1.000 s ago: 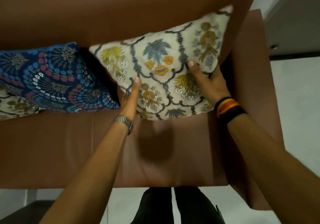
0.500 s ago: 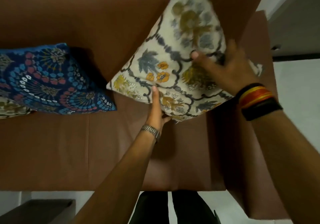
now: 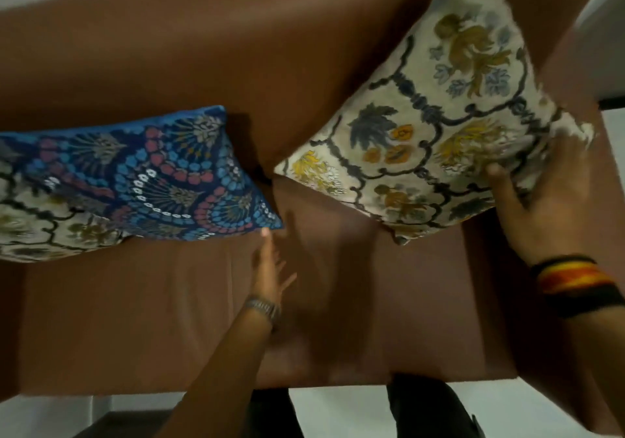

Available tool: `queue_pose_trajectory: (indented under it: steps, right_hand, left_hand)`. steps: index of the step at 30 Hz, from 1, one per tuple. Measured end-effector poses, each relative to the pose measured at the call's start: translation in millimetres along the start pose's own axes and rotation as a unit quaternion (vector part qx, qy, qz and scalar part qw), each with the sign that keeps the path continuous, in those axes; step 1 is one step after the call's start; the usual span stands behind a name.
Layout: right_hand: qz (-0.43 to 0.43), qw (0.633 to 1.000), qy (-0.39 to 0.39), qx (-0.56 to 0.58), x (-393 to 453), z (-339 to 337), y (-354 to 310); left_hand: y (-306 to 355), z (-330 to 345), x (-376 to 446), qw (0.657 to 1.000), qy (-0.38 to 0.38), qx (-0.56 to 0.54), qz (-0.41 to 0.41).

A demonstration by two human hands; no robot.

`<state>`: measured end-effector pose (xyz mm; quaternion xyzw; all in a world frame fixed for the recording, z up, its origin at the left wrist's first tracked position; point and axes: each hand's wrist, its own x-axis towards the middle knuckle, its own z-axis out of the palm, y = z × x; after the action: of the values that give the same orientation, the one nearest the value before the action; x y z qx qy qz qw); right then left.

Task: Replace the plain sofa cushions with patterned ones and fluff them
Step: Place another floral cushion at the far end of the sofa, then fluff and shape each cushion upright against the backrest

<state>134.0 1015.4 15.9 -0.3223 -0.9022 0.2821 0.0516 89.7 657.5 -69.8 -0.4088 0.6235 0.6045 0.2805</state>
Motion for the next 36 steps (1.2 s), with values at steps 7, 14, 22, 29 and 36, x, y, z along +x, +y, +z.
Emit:
queue_pose_trajectory:
  steps: [7, 14, 22, 29, 36]
  right_hand:
    - [0.044, 0.943, -0.299, 0.141, -121.1, 177.7, -176.7]
    - [0.134, 0.925, -0.202, 0.291, -115.1, 289.1, -319.9]
    - [-0.056, 0.977, -0.116, 0.168, -86.1, 238.6, -361.3]
    - [-0.096, 0.978, -0.14, 0.123, -72.2, 208.3, -358.1]
    - [-0.085, 0.977, -0.148, 0.13, -51.4, 193.7, -329.9]
  left_hand:
    - [81.7, -208.4, 53.2, 0.97, 0.128, 0.103, 0.18]
    - [160.3, -267.4, 124.6, 0.962, 0.022, 0.206, 0.177]
    - [106.8, -235.4, 97.5, 0.987, -0.147, 0.021, 0.062]
    - [100.6, -193.5, 95.9, 0.984, -0.162, -0.062, 0.025]
    - [99.2, -149.9, 93.3, 0.985, -0.155, -0.066, 0.039]
